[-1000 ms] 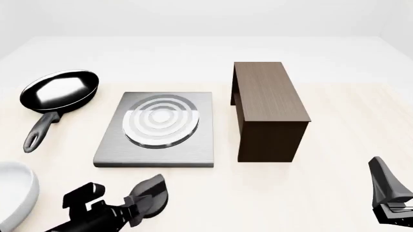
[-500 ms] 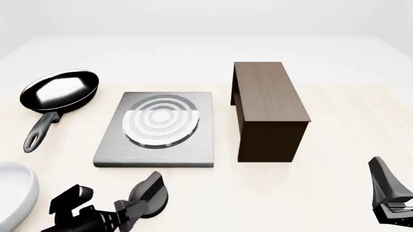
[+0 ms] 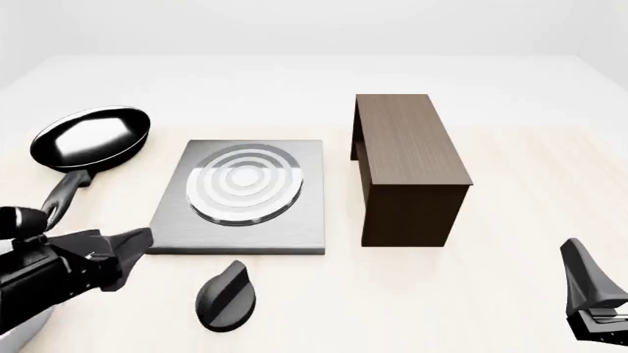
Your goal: Turn on the stove.
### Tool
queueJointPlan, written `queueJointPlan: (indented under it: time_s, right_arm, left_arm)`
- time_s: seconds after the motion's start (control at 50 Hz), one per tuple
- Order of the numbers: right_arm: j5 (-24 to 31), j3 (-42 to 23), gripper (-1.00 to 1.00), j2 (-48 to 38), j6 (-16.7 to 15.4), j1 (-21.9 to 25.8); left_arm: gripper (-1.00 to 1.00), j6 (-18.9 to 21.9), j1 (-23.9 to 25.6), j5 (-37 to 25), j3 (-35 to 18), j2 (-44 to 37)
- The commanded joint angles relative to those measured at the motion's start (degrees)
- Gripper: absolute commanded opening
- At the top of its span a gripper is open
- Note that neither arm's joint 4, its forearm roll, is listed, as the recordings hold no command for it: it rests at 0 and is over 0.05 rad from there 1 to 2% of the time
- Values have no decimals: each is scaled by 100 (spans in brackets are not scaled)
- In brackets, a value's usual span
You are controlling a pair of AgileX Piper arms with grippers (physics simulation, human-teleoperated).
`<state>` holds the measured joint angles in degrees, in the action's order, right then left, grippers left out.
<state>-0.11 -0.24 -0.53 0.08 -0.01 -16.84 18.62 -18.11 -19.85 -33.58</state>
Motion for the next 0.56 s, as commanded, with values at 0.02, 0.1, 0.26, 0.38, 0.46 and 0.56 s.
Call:
queueJointPlan:
  time_s: [0.02, 0.1, 0.26, 0.38, 0.46, 0.56]
  right_arm:
    - [0, 0, 100, -1, -1, 1]
    - [0, 0, 100, 0, 0, -1]
    - [0, 0, 100, 0, -1, 1]
    - [0, 0, 100, -1, 0, 0]
    - [0, 0, 100, -1, -1, 1]
    - [0, 0, 100, -1, 0, 1]
  left_arm:
    - [100, 955, -810, -539, -618, 445]
    - [100, 1546, -1352, -450, -725, 347]
    - [100, 2189, -2044, -239, -940, 228]
    - [100, 2263, -2308, -259, -1284, 102]
    - [100, 2302, -2414, -272, -1336, 72]
    - [100, 2367, -2598, -319, -1447, 77]
